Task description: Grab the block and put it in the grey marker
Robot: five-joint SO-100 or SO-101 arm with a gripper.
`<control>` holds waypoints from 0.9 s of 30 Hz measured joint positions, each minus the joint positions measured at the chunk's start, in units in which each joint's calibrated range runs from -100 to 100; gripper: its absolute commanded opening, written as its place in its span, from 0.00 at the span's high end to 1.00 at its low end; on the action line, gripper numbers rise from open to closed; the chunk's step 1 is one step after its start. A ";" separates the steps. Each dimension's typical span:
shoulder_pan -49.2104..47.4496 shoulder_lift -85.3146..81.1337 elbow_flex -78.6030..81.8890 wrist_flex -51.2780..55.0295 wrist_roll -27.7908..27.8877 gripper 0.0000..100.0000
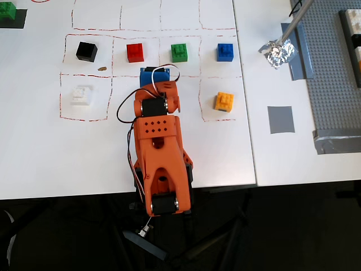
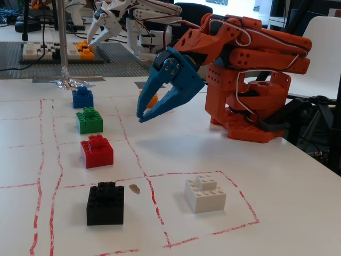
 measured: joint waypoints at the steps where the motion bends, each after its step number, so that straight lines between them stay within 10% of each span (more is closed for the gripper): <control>1: 0.00 0.00 0.00 0.00 0.00 1.00; 27: -5.58 14.53 -8.21 6.91 1.81 1.00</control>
